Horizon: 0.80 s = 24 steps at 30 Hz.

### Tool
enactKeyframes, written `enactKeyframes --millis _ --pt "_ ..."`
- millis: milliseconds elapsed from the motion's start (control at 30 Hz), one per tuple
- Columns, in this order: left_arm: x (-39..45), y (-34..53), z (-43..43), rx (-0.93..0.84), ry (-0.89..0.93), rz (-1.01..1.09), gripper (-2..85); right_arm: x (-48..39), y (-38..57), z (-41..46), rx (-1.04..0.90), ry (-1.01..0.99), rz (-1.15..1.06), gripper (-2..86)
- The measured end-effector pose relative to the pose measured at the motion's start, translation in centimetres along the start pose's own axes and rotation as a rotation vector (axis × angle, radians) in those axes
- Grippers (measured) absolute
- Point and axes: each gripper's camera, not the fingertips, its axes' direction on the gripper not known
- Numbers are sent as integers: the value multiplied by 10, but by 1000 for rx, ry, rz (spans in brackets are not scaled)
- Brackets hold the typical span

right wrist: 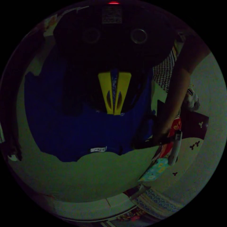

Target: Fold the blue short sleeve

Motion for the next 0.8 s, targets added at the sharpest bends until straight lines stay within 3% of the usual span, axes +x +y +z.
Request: enactKeyframes --millis 300,467,567,667,800 --pt "6 37 -33 0 -56 53 85 6 4 -7 -1 -14 -7 -10" --pt "3 71 -30 -28 10 36 80 9 7 -11 1 -16 2 -9" --pt "-3 78 -15 -76 -169 -9 67 9 10 -13 -8 -6 -8 -10" --pt "-26 77 -24 -44 -102 -130 60 11 13 -17 -11 10 2 -10" --pt "-30 82 -76 102 -156 -254 24 12 18 -24 20 -20 29 -10"
